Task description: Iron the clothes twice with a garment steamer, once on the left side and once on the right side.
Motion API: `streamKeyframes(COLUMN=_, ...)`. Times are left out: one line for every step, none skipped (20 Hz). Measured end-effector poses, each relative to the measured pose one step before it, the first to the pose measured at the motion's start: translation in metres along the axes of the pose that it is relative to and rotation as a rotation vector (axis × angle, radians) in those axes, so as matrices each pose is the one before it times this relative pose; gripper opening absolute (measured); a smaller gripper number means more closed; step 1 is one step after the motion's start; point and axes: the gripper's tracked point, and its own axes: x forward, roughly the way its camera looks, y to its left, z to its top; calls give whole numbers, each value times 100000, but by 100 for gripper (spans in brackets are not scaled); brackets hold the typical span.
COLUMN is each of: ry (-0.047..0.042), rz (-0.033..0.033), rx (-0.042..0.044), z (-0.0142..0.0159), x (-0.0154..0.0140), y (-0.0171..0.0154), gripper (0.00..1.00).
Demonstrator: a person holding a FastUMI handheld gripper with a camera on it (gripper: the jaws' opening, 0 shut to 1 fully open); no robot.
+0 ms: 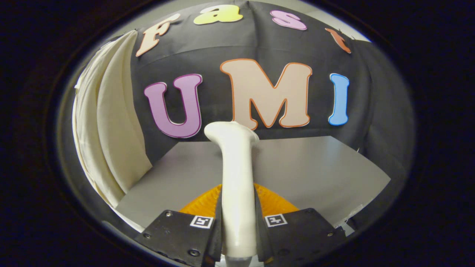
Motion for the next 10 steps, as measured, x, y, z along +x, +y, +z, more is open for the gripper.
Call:
streamKeyframes(ry=1130, rz=231, rx=-868, z=315, x=-1229, y=377, gripper=37)
streamKeyframes(ry=-2059, rz=-46, rx=-1078, z=453, x=-809, y=707, gripper=36)
streamKeyframes(ry=319, rz=-308, rx=-1692, z=-146, x=-1020, y=671, gripper=36)
streamKeyframes(ry=-183, rz=-199, rx=-961, z=73, x=-1409, y=846, gripper=36)
streamKeyframes(ry=-1113, rz=-528, rx=353, z=213, x=-1480, y=944, gripper=36)
streamKeyframes(ry=-58, rz=-860, rx=217, z=-299, x=-1599, y=935, gripper=36)
streamKeyframes(ry=-1009, rz=-1286, rx=701, z=-43, x=-1799, y=1024, gripper=36)
streamKeyframes(ry=-277, rz=-1543, rx=277, z=-195, x=-1801, y=1063, gripper=36)
streamKeyframes(ry=-186, rz=-1448, rx=-145, z=-330, x=-1970, y=1092, gripper=36)
streamKeyframes(ry=-1502, rz=-863, rx=415, z=-76, x=-1807, y=1116, gripper=36)
